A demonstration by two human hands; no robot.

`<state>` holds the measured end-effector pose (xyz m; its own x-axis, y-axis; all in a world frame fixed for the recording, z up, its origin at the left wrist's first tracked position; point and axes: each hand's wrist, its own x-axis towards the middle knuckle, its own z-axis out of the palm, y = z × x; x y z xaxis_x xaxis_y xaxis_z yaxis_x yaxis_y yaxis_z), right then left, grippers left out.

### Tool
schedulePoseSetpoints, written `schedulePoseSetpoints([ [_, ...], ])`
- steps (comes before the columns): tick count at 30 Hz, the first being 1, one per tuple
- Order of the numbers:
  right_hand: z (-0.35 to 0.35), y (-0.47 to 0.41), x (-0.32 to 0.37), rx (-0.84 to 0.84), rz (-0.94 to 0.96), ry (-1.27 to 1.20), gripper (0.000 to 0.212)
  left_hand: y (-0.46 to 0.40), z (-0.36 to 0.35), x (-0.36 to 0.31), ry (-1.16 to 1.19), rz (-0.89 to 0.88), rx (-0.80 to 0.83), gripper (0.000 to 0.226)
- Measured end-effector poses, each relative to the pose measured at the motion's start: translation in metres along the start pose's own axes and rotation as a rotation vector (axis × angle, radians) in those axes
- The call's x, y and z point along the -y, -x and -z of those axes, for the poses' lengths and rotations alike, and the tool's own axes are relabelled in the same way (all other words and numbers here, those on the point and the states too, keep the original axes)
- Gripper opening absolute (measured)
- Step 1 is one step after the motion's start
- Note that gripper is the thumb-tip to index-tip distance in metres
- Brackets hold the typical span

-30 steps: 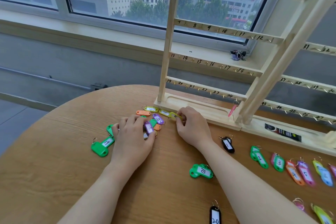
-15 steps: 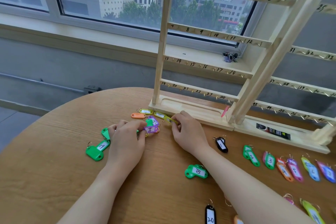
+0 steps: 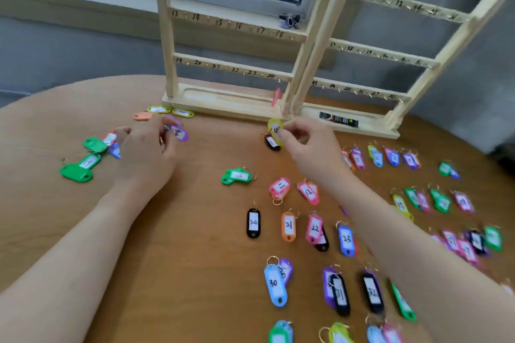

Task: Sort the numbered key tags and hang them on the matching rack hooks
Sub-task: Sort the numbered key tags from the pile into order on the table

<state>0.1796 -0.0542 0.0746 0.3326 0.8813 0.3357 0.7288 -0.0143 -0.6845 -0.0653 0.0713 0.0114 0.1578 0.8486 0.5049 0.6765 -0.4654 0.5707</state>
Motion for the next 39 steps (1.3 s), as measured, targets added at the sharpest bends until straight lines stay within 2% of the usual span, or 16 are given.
schedulePoseSetpoints([
  [5, 0.063, 0.095, -0.026, -0.098, -0.178, -0.051, 0.017, 0.017, -0.003, -0.022, -0.065, -0.207, 0.094, 0.021],
  [7, 0.088, 0.13, -0.035, -0.179, -0.244, -0.077, 0.019, 0.026, 0.003, -0.036, -0.044, -0.323, 0.155, 0.025],
  [9, 0.112, 0.162, -0.042, -0.255, -0.304, -0.123, 0.021, 0.039, 0.01, -0.052, -0.009, -0.454, 0.226, 0.019],
  [12, 0.139, 0.204, -0.047, -0.326, -0.376, -0.128, 0.019, 0.066, 0.018, -0.085, 0.091, -0.554, 0.267, 0.023],
  [14, 0.151, 0.228, -0.05, -0.353, -0.408, -0.12, 0.015, 0.084, 0.025, -0.115, 0.228, -0.515, 0.368, 0.023],
  [18, 0.165, 0.265, -0.06, -0.387, -0.415, 0.016, 0.01, 0.118, 0.037, -0.18, 0.557, -0.373, 0.743, 0.01],
  [22, 0.175, 0.292, -0.073, -0.42, -0.472, 0.095, 0.006, 0.148, 0.025, -0.236, 0.528, -0.467, 1.001, 0.011],
  [30, 0.197, 0.329, -0.108, -0.453, -0.549, 0.173, 0.008, 0.182, -0.038, -0.31, 0.33, -0.527, 1.218, 0.007],
  [34, 0.214, 0.337, -0.128, -0.448, -0.56, 0.195, 0.005, 0.197, -0.06, -0.332, 0.328, -0.504, 1.229, 0.004],
  [39, 0.234, 0.341, -0.151, -0.426, -0.566, 0.251, 0.004, 0.214, -0.077, -0.345, 0.221, -0.563, 1.2, 0.002],
])
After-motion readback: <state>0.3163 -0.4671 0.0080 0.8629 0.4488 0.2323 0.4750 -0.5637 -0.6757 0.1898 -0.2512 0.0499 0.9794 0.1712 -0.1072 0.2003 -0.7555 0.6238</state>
